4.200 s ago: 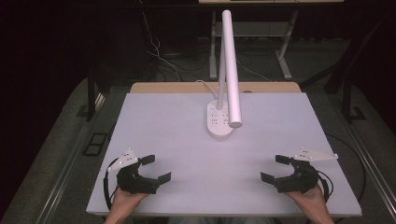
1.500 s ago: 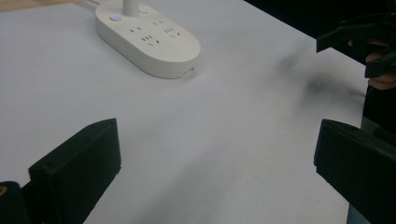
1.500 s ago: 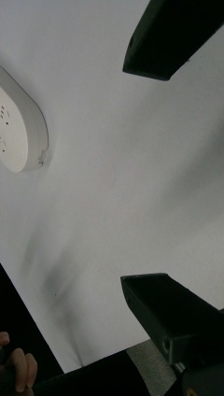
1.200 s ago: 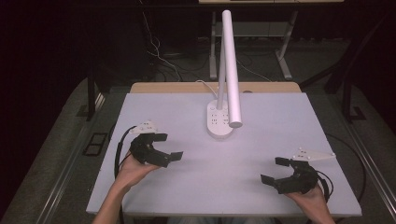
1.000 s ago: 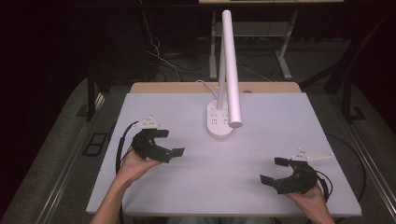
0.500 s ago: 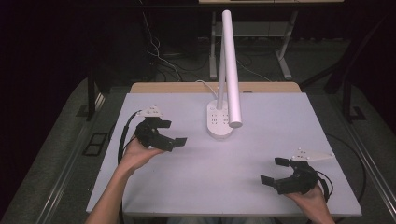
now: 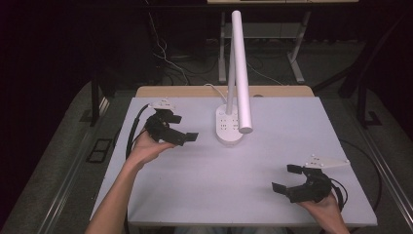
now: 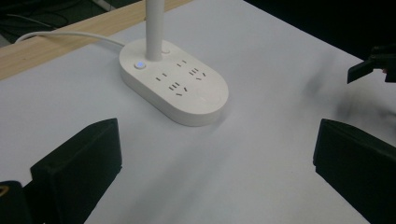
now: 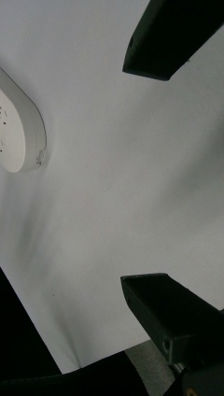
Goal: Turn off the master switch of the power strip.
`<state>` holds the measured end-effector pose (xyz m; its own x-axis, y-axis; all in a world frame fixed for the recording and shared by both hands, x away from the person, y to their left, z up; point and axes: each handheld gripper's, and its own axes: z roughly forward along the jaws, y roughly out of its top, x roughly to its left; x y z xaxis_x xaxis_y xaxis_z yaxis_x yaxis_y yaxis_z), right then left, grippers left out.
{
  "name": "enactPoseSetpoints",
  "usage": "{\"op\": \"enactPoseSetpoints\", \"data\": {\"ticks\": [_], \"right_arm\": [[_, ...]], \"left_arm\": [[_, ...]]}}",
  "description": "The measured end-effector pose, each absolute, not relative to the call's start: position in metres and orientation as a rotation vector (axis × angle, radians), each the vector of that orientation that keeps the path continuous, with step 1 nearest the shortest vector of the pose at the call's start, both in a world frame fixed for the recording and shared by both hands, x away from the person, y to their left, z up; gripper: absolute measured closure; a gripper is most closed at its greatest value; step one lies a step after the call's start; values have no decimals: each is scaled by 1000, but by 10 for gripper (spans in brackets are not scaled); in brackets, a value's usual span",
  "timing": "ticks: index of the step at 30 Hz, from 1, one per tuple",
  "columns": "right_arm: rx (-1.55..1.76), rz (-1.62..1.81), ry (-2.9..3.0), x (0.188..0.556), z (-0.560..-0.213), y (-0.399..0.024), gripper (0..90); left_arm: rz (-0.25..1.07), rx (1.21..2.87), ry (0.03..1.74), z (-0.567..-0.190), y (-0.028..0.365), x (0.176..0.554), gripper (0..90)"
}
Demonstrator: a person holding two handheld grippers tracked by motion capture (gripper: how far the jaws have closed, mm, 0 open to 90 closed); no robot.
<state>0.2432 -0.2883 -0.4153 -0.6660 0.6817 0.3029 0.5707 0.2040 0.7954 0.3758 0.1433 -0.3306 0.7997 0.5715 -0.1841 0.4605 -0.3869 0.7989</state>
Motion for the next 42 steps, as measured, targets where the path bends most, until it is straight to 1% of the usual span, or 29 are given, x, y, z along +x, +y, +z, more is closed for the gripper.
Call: {"op": "enactPoseSetpoints", "data": {"ticks": [20,42], "right_arm": [[1222,1459,2357,243,-416,-290,0],[1224,1463,2351,244,-416,-291,0]], "left_arm": [[159,2098,769,-329,126,411,2],[163,2079,811,-327,106,455,5]]}}
